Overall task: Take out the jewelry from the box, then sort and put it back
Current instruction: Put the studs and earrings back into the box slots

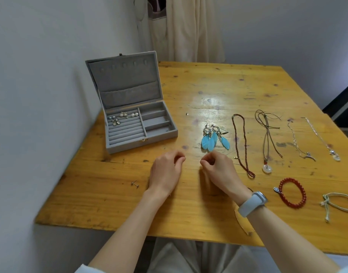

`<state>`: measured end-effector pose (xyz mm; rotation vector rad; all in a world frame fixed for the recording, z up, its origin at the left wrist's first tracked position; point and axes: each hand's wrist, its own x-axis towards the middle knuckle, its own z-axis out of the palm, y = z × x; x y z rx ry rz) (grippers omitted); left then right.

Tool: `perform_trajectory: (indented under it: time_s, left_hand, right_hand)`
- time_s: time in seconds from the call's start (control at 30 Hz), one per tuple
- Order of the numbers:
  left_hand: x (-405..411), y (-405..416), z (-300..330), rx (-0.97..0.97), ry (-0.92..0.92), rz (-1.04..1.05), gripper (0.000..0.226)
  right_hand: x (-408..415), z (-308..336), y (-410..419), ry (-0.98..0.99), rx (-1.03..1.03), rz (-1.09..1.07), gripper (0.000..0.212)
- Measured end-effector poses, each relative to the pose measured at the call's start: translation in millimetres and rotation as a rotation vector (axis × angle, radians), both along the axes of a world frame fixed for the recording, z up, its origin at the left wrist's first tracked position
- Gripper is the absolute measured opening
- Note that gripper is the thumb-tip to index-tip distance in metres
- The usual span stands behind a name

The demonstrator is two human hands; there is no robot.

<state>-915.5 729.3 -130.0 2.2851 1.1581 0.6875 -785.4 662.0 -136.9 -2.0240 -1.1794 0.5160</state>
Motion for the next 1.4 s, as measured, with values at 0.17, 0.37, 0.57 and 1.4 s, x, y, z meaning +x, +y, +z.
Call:
perform_trajectory:
  time_s: [0.17,0.37,0.57,1.4]
  left_hand:
    - [-33,31,19,0.015,-0.115,0.098,0.017]
    - [-74,85,31,0.008,-0.143,0.238,0.017]
    - [-100,140,28,-0.030,-0.067,0.378,0.017]
    - [-102,175,23,0.181,0.285,0.374,0.015]
  right_hand:
    - [-2,9,20,-0.071,-0.054,-0.004,0.014]
    - [-16,28,67,-0.070,-0.004,0.043,0.012]
    - [-40,37,124,-0.053,0.135,0.134,0.013]
    - [-100,17,224,-0.377,0.182,0.409,0.017]
